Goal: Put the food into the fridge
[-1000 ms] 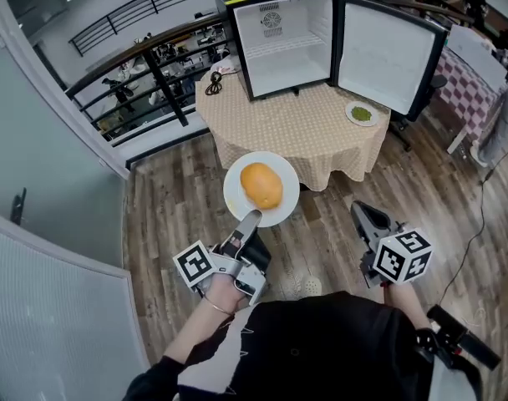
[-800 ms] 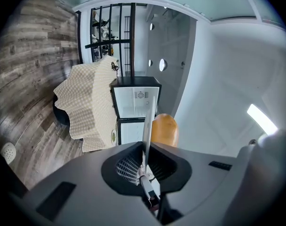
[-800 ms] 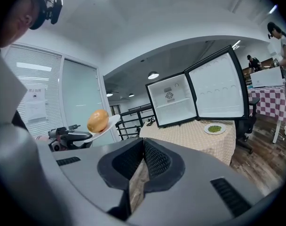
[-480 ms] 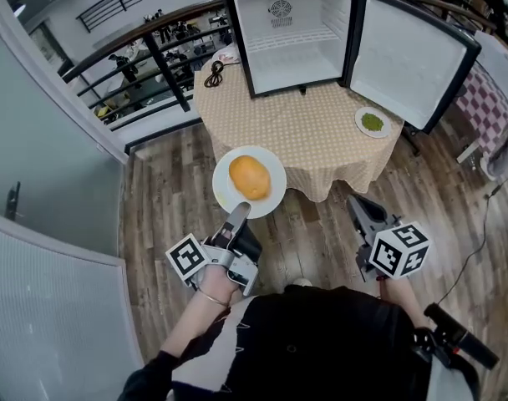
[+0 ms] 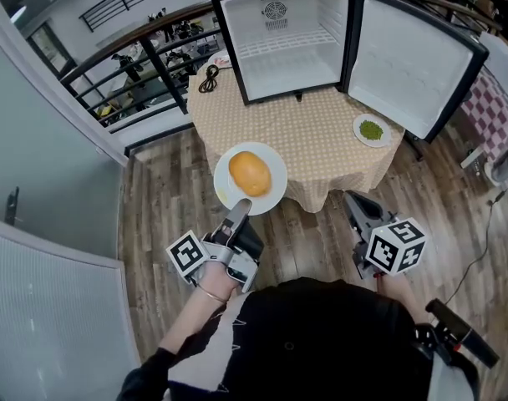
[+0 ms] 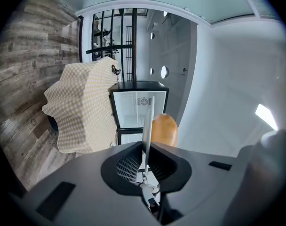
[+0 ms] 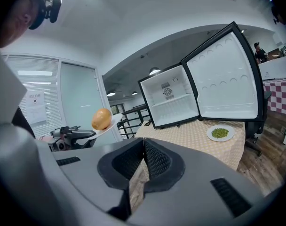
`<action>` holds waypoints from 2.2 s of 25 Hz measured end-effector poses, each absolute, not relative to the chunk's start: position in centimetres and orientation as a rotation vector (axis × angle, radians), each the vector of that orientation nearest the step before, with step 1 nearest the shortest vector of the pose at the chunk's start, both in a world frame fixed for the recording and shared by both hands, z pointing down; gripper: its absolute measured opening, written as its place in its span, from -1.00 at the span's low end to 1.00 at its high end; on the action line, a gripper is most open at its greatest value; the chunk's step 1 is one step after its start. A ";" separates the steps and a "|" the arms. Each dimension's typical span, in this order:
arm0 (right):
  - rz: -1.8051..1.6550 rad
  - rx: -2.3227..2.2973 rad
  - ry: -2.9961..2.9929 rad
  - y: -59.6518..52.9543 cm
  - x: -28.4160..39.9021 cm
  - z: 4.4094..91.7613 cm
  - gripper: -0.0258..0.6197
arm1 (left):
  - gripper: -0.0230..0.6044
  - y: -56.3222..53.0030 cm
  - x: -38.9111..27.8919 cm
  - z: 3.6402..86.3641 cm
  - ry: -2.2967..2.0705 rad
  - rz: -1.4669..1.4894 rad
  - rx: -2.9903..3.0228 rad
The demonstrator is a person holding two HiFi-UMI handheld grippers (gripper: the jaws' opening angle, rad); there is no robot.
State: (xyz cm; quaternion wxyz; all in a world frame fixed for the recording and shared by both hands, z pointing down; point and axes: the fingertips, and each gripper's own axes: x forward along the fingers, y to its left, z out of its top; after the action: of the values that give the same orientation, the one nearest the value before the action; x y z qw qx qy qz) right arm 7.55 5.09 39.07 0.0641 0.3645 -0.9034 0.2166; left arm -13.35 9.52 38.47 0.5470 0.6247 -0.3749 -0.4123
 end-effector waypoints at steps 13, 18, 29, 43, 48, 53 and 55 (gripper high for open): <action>0.697 1.059 -2.756 3.5 7.8 39.9 -0.87 | -0.84 8.5 -13.2 37.9 -0.919 -0.997 1.497; 0.714 1.054 -2.741 4.3 7.7 40.4 -0.87 | -0.84 8.7 -12.4 38.4 -0.896 -0.979 1.489; 0.717 1.116 -2.689 4.0 9.2 41.3 -0.87 | -0.84 5.8 -9.9 39.8 -0.832 -0.910 1.484; 0.722 1.179 -2.662 -4.5 7.9 42.1 -0.87 | -0.84 -4.6 -9.9 41.4 -0.764 -0.840 1.497; 0.735 1.206 -2.621 -9.4 7.1 42.1 -0.87 | -0.84 -10.5 -10.6 41.7 -0.754 -0.810 1.501; 0.758 1.207 -2.599 -14.2 5.9 41.9 -0.87 | -0.84 -16.4 -11.3 41.6 -0.736 -0.790 1.501; 0.742 1.198 -2.645 -15.4 5.0 41.2 -0.87 | -0.84 -17.7 -11.4 41.3 -0.715 -0.803 1.498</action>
State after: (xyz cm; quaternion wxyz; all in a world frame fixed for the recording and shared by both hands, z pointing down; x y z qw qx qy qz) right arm 5.04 -15.37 41.21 0.0721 0.3986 -0.8803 0.2470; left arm -11.42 -17.67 41.33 0.6043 0.6473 -0.3089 -0.3472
